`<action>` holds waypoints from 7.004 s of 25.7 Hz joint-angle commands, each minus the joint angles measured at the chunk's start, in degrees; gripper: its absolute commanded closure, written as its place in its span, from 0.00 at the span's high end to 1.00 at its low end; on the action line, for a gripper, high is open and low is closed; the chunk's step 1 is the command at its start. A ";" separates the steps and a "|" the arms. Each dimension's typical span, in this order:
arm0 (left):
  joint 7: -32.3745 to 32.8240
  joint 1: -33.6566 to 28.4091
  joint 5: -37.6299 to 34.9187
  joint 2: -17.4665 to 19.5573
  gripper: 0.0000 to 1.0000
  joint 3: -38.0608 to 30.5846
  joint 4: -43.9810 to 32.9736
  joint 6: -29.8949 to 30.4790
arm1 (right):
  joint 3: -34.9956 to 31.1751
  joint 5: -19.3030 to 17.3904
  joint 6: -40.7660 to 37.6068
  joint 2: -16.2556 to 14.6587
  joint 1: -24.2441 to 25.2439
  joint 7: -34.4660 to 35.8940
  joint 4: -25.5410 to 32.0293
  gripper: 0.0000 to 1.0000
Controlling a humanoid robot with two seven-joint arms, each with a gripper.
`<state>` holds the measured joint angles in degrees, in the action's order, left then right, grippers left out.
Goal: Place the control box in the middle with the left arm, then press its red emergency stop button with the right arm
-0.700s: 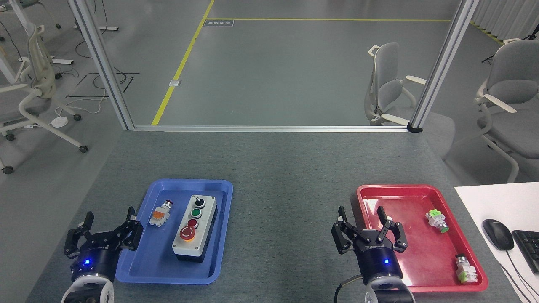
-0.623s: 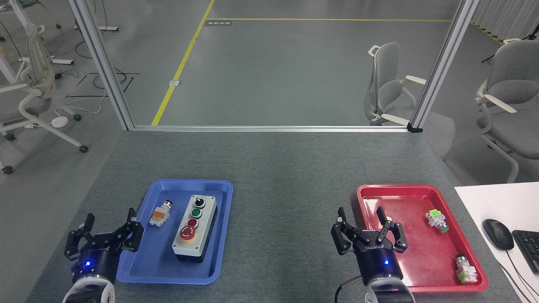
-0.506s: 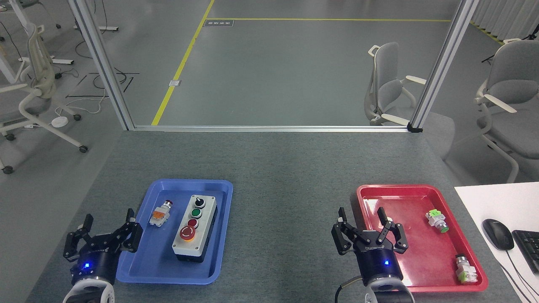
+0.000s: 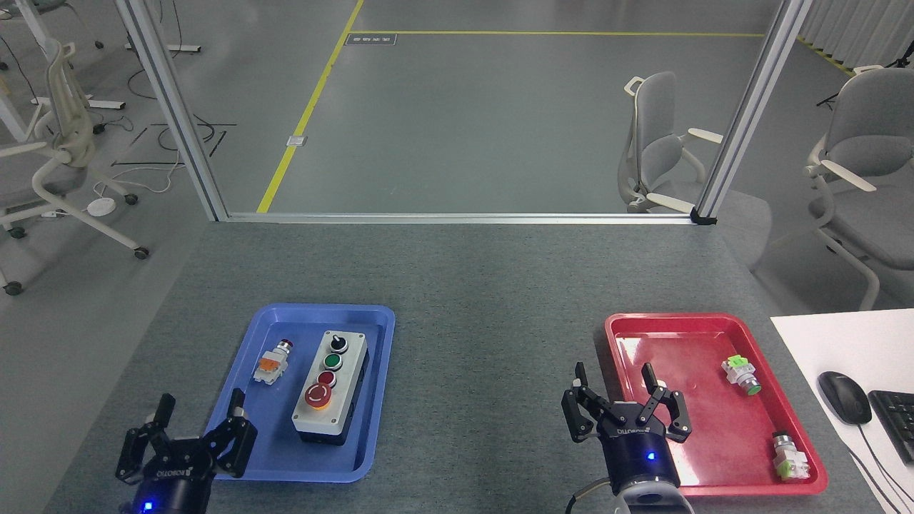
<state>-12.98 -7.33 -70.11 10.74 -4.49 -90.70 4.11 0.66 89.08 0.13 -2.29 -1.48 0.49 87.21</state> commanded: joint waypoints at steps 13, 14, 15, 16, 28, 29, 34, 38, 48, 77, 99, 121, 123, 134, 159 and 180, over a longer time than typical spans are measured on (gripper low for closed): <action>1.02 3.38 -2.93 -8.37 0.99 10.90 9.05 -4.11 | 1.36 0.13 -0.48 0.01 0.78 0.66 1.21 0.98; 1.29 5.13 -2.93 -8.28 0.99 10.90 11.42 -4.81 | 1.44 0.13 -0.31 0.01 0.78 0.66 1.21 0.98; 1.46 6.80 -2.93 -8.28 0.99 10.90 13.62 -5.25 | 1.44 0.13 -0.22 0.01 0.87 0.66 1.21 0.98; 1.46 8.03 -2.84 -8.20 0.99 10.82 15.64 -5.34 | 1.44 0.13 -0.22 0.01 0.87 0.66 1.21 0.98; 1.46 11.20 -2.76 -8.11 0.99 10.82 20.65 -5.69 | 1.53 0.04 -1.01 0.18 0.43 0.66 1.29 0.98; 1.38 11.29 -2.84 -8.20 0.99 10.82 20.65 -5.69 | 1.53 0.04 -1.36 0.10 0.43 0.66 1.29 0.98; 1.11 12.96 -2.84 -8.28 0.99 10.82 23.55 -5.69 | 1.53 0.04 -1.54 0.18 0.52 0.66 1.29 0.98; 0.67 15.06 -2.84 -8.28 0.99 10.82 26.81 -5.60 | 1.71 0.04 -1.45 0.19 0.69 0.66 1.29 0.98; 0.67 21.57 -2.67 -8.46 0.99 10.90 36.91 -5.07 | 1.71 0.13 -1.27 0.36 0.43 0.66 1.29 0.98; 1.64 17.35 2.43 -4.86 0.00 16.17 13.89 3.28 | 1.71 1.36 -1.54 0.27 0.43 0.75 1.38 0.98; 4.27 34.66 -7.59 -18.74 0.00 44.39 44.47 -1.65 | 1.09 1.36 -1.01 0.54 0.69 0.83 1.73 0.98; 4.19 35.19 -7.50 -18.74 0.79 46.41 46.23 -2.00 | 1.53 1.01 -1.45 0.54 1.22 0.83 1.47 0.98; 4.27 35.19 -7.50 -18.74 0.82 46.41 46.32 -2.00 | 1.53 1.01 -1.45 0.45 1.22 1.01 1.47 0.98; 4.19 35.19 -7.41 -18.65 0.96 46.41 46.93 -2.00 | 1.62 1.01 -1.10 1.50 1.22 1.89 1.12 0.98; 4.36 17.00 -1.79 5.16 0.99 25.76 11.25 6.70 | 3.29 1.62 -0.83 3.26 1.22 1.36 0.59 0.98; 3.31 22.18 2.43 0.95 0.99 -2.54 18.98 -1.38 | 7.68 2.33 -4.17 4.49 0.61 -3.74 -1.87 0.14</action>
<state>-9.71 13.89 -69.49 12.98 -6.94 -72.48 4.83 7.61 91.04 -3.68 1.87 -0.68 -2.25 86.39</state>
